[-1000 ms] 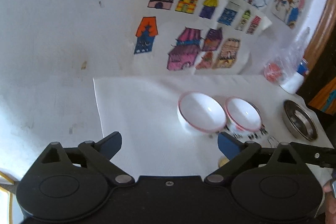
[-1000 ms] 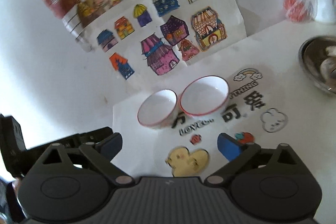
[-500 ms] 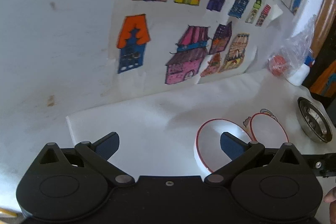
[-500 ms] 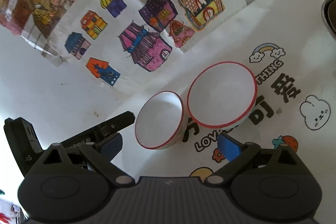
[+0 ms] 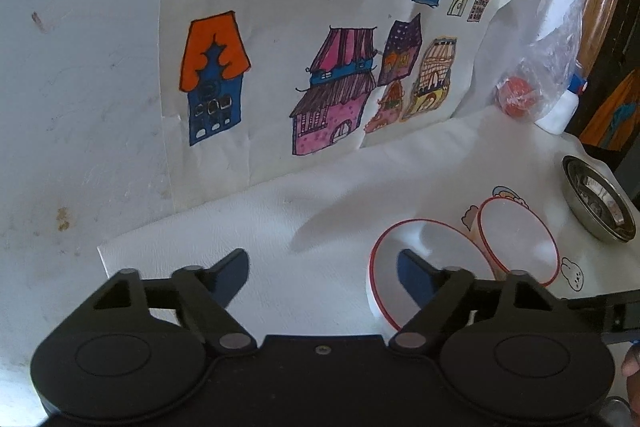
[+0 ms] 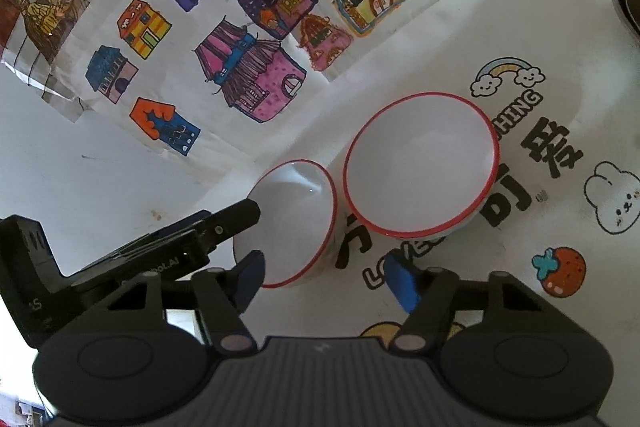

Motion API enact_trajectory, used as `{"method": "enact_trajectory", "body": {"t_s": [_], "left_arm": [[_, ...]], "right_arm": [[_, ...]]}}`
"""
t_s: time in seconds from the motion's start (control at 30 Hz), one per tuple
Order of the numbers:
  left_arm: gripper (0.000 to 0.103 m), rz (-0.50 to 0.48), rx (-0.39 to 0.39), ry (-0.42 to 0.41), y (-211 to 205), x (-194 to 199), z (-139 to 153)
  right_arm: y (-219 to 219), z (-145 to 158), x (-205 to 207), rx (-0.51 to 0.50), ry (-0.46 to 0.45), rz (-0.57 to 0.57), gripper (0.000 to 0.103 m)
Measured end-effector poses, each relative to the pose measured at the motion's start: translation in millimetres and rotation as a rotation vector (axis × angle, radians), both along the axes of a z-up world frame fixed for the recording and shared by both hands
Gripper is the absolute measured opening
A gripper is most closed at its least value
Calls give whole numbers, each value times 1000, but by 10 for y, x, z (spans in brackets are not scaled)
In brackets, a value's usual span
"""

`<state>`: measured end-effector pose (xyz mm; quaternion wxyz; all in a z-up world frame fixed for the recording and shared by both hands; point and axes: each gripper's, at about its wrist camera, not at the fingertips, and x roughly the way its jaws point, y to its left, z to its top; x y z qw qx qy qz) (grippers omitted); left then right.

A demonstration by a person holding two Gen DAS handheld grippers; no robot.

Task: Organize plates and bowls
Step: 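Grasp the rim of a red-rimmed white bowl with both grippers, then carry the white bowl into the steel bowl and open the right gripper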

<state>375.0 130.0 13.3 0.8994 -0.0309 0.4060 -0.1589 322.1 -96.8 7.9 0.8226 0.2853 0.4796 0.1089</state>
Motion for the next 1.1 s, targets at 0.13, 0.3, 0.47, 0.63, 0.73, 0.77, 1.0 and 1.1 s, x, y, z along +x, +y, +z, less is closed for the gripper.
{"method": "enact_trajectory", "body": {"t_s": [0.13, 0.3, 0.47, 0.63, 0.73, 0.77, 1.0, 1.1], "left_arm": [[60, -17, -7, 18, -28, 26, -23], [38, -25, -24, 61, -83, 70, -74], [25, -6, -60, 92, -104, 59, -98], [7, 8, -42, 101, -204, -6, -50], [7, 13, -20, 100, -243, -63, -26], [7, 20, -24, 101, -236, -85, -14], [7, 44, -45, 62, -221, -356, 269], [8, 41, -48, 34, -256, -530, 448]], "right_arm": [[11, -7, 27, -4, -18, -19, 58], [13, -84, 71, 22, 3, -21, 47], [-13, -125, 88, 47, 5, -19, 32], [-21, -121, 85, 77, 18, -16, 25], [-9, -92, 54, 70, 15, -17, 25], [-21, -82, 34, 84, 13, -17, 25], [-96, 153, -198, 117, -30, 6, 25], [-158, 312, -351, 115, -60, 23, 25]]}}
